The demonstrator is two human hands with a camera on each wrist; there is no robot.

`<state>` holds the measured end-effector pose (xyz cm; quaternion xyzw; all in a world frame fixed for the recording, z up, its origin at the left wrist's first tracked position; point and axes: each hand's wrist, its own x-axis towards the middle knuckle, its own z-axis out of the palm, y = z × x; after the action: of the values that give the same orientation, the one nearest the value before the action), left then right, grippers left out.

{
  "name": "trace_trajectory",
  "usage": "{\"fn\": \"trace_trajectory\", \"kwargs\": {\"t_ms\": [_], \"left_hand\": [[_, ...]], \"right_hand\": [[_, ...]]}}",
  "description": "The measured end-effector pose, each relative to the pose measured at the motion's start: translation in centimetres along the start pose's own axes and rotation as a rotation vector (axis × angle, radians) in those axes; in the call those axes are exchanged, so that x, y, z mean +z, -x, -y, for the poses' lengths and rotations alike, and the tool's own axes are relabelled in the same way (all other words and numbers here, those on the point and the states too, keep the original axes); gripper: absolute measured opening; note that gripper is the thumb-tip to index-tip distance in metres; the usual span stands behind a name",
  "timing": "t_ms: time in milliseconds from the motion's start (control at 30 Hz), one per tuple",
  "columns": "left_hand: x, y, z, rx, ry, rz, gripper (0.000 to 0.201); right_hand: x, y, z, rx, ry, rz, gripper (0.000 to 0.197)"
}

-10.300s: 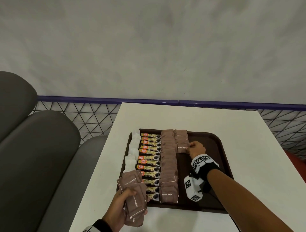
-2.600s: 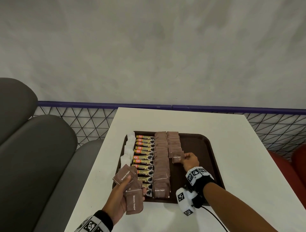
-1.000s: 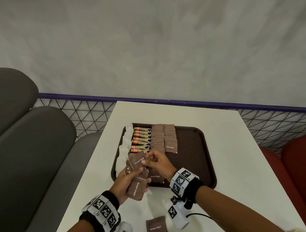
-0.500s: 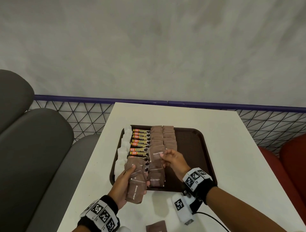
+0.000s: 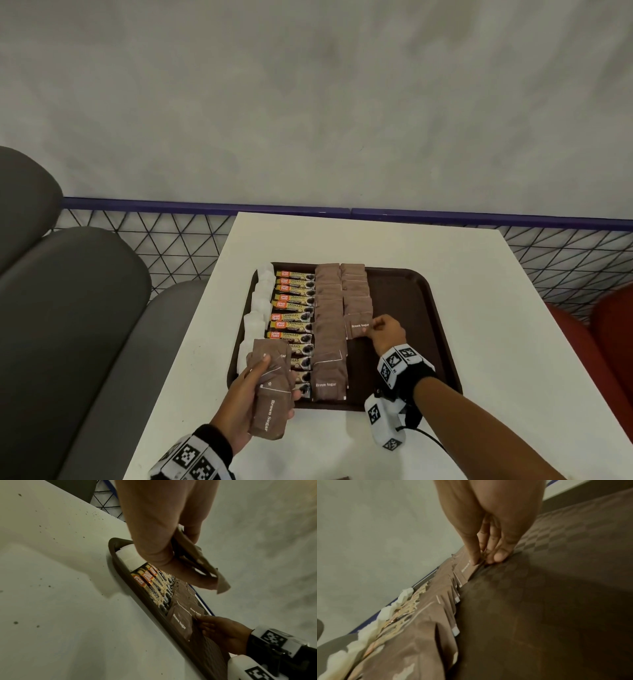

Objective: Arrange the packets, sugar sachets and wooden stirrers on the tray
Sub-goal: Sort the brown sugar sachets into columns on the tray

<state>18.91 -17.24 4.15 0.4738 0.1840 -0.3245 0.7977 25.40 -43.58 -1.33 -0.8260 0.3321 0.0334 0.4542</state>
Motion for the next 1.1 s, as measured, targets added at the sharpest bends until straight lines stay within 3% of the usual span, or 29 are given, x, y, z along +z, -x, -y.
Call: {"fn": "trace_trajectory", "kwargs": {"t_ms": [200, 467, 600, 700, 900, 1000, 1100], "left_hand": [[-0.6, -0.3, -0.3, -0.018, 0.006, 0.006, 0.039], [-0.4, -0.2, -0.4, -0.036, 0.026, 0.04, 0.039], [-0.2, 0.1, -0.5, -0.014, 0.013, 0.041, 0.036], [-0.1, 0.2, -0.5, 0.008, -0.001, 0.02, 0.036], [0.3, 0.8, -0.7, 0.047, 0.006, 0.014, 0.035], [0.8, 1.3, -0.8, 0.074, -0.025, 0.014, 0.032], [1.3, 1.7, -0.7, 0.107, -0.058, 0.002, 0.031]], "right_hand": [[1.0, -0.5, 0.4, 0.003, 0.025, -0.061, 0.035], [1.2, -0.7, 0.1, -0.022, 0.062, -0.102, 0.038], [1.0, -0.6, 0.1, -0.026, 0.053, -0.09, 0.026], [0.7, -0.3, 0.1, -0.024, 0.033, -0.115, 0.035], [0.0, 1.6, 1.7, -0.211, 0.07, -0.174, 0.034], [0.4, 3.3, 3.3, -0.351, 0.031, -0.105, 0.025], [1.2, 5.6, 4.6, -0.446, -0.161, 0.119, 0.01]]}}
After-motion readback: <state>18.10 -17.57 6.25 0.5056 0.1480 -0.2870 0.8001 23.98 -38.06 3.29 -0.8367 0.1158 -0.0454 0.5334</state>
